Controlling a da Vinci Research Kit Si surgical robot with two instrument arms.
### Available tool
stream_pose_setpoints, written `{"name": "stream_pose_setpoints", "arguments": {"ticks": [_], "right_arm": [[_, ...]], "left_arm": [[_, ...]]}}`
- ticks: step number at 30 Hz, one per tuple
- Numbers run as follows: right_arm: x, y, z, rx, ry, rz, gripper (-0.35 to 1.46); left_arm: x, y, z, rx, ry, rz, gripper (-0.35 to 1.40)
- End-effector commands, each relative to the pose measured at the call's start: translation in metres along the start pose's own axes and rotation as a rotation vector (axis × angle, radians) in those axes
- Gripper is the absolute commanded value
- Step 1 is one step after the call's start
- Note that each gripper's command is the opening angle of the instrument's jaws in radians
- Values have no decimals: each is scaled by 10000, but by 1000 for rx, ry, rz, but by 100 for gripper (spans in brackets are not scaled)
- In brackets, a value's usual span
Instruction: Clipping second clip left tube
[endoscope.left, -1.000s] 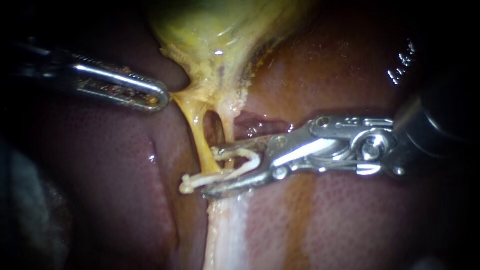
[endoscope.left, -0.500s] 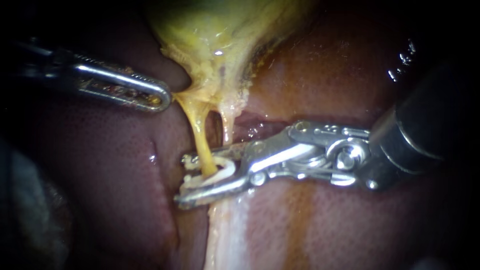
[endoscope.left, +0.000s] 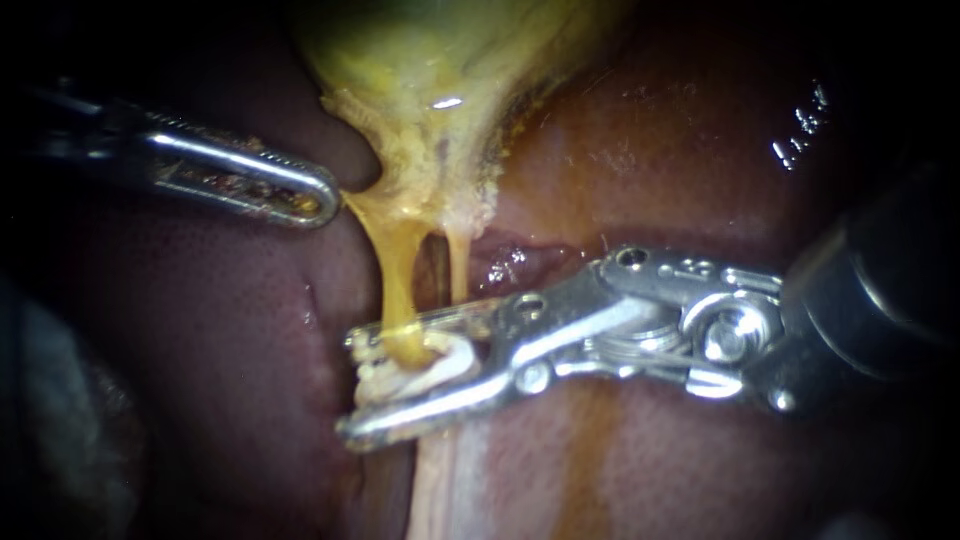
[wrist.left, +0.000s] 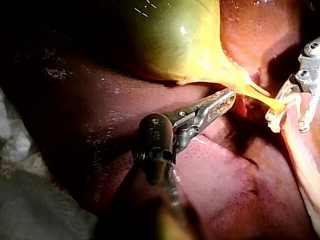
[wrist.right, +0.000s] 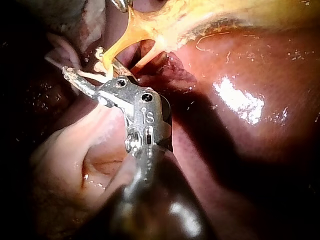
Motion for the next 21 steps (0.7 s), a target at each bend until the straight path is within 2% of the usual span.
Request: {"name": "stream_pose_setpoints", "arguments": {"ticks": [1,7,18,21], "right_arm": [[-2,2,-1,-17,9,3,39],[-3,7,-7,-32,18,15,23],[-6,7,-12,-30,18,62,-13],[-7,6,-14,-29,19,133,-32]], "left_arm": [[0,0,0,-1,0,0,-35],[0,0,1,0,0,0,-35],[0,-1,1,0,0,0,-35],[0,-1,1,0,0,0,-35]]}}
